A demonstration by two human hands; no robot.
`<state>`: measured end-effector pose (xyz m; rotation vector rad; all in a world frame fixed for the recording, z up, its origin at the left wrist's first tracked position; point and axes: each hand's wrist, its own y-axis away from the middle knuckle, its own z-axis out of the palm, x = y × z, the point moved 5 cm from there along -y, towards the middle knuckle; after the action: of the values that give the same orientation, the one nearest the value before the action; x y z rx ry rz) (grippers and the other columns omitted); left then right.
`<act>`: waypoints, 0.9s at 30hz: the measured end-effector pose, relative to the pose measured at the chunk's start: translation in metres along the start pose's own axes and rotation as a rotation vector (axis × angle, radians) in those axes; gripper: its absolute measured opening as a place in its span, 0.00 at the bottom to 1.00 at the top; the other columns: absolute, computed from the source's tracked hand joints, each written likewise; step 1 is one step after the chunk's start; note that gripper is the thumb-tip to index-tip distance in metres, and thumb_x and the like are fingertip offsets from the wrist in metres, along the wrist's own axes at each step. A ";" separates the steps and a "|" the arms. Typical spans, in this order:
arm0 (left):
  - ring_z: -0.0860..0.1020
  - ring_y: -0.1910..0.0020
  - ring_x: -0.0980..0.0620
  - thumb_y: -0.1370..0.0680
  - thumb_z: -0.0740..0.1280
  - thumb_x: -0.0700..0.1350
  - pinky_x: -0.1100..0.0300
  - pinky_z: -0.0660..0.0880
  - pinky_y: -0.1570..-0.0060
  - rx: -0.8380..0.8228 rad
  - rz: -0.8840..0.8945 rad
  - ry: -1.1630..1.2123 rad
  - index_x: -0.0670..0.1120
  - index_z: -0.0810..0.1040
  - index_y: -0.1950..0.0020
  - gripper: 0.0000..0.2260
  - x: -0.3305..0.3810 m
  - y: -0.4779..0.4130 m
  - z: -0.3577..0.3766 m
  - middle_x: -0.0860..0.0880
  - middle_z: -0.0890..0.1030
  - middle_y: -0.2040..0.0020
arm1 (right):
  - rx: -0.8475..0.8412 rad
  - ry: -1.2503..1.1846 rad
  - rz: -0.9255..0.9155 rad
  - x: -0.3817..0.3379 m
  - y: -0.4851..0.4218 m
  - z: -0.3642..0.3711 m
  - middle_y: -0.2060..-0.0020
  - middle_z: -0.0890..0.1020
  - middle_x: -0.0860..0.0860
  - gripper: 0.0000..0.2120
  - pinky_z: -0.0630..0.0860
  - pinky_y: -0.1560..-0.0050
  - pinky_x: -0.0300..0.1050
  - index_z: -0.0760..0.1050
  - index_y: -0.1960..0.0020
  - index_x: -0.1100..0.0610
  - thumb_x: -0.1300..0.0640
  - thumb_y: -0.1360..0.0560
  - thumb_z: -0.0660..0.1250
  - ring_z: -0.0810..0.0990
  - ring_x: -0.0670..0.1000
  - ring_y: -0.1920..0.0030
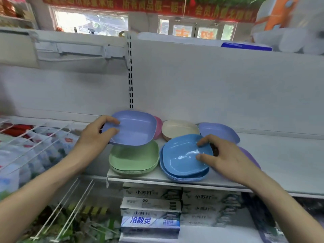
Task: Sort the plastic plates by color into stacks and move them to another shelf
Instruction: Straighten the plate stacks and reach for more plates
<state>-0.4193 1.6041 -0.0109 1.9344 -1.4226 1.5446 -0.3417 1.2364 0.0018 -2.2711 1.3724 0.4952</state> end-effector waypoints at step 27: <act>0.74 0.70 0.58 0.22 0.70 0.46 0.52 0.73 0.59 0.041 0.092 -0.038 0.58 0.81 0.46 0.08 0.063 0.008 0.039 0.55 0.81 0.54 | -0.017 0.216 -0.207 0.018 0.002 -0.021 0.56 0.75 0.41 0.17 0.71 0.57 0.41 0.77 0.39 0.39 0.34 0.23 0.62 0.75 0.43 0.55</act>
<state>-0.4076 1.5402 0.0257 1.9575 -1.5265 1.5973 -0.3339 1.2110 0.0102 -2.5047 1.2124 0.1996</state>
